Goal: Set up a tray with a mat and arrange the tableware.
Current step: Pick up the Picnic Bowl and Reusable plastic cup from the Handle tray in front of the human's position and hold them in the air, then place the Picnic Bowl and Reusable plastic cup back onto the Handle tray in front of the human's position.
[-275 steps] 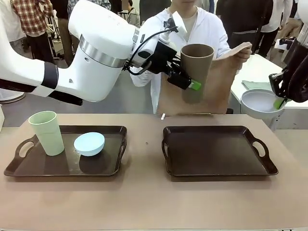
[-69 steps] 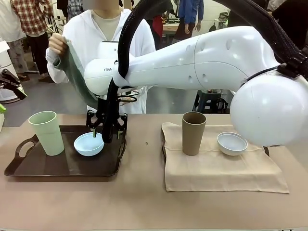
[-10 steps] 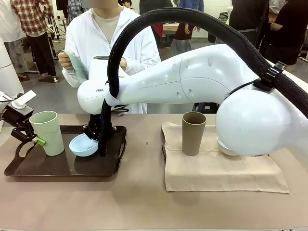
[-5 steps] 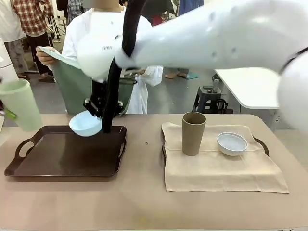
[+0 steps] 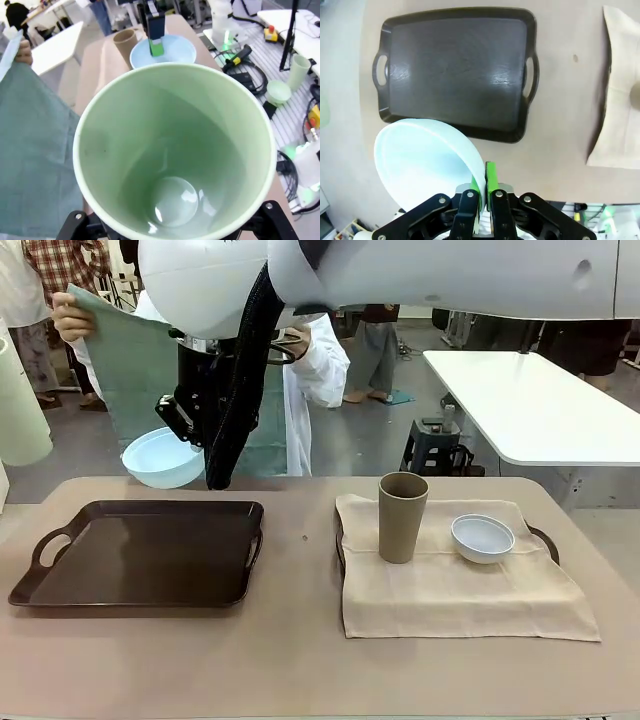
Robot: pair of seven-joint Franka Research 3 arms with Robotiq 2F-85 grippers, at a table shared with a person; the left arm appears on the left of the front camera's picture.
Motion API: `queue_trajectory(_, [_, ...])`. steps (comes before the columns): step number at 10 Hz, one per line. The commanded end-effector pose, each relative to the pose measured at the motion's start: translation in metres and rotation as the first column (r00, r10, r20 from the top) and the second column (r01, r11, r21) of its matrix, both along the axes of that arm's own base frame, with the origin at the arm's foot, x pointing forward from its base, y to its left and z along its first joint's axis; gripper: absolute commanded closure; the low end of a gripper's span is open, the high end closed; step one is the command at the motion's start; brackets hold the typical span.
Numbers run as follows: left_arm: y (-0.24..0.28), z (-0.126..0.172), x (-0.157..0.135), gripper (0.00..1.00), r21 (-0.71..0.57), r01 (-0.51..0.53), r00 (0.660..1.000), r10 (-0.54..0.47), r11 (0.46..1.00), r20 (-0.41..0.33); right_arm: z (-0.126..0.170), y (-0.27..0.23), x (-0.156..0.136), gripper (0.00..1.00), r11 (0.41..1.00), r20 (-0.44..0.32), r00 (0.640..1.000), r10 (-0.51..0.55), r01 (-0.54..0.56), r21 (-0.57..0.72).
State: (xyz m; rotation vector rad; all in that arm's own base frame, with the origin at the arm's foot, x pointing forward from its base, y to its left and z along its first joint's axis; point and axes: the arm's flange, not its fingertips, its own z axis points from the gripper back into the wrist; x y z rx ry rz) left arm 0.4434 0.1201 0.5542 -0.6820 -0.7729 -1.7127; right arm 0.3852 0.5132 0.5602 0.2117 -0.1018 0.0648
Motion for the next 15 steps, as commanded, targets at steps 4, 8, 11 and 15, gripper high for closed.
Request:
queue_trajectory(4, [-0.0018, -0.0123, 0.0045, 1.0, -0.002, 0.011, 1.0, -0.011, 1.0, -0.009, -0.0016, 0.0013, 0.0003, 1.0, 1.0, 0.002, 1.0, 0.004, -0.004, -0.005])
queue_trajectory(8, [-0.0018, -0.0123, 0.0045, 1.0, -0.002, 0.011, 1.0, -0.011, 1.0, -0.009, -0.0016, 0.0013, 0.0003, 1.0, 1.0, 0.002, 1.0, 0.004, -0.004, -0.005])
queue_trajectory(11, [-0.0018, -0.0123, 0.0045, 1.0, -0.002, 0.011, 1.0, -0.011, 1.0, -0.009, -0.0016, 0.0013, 0.0003, 1.0, 1.0, 0.002, 1.0, 0.004, -0.004, -0.005])
queue_trajectory(15, [-0.0018, -0.0123, 0.0045, 1.0, -0.002, 0.011, 1.0, -0.011, 1.0, -0.009, -0.0016, 0.0013, 0.0003, 1.0, 1.0, 0.002, 1.0, 0.004, -0.004, -0.005])
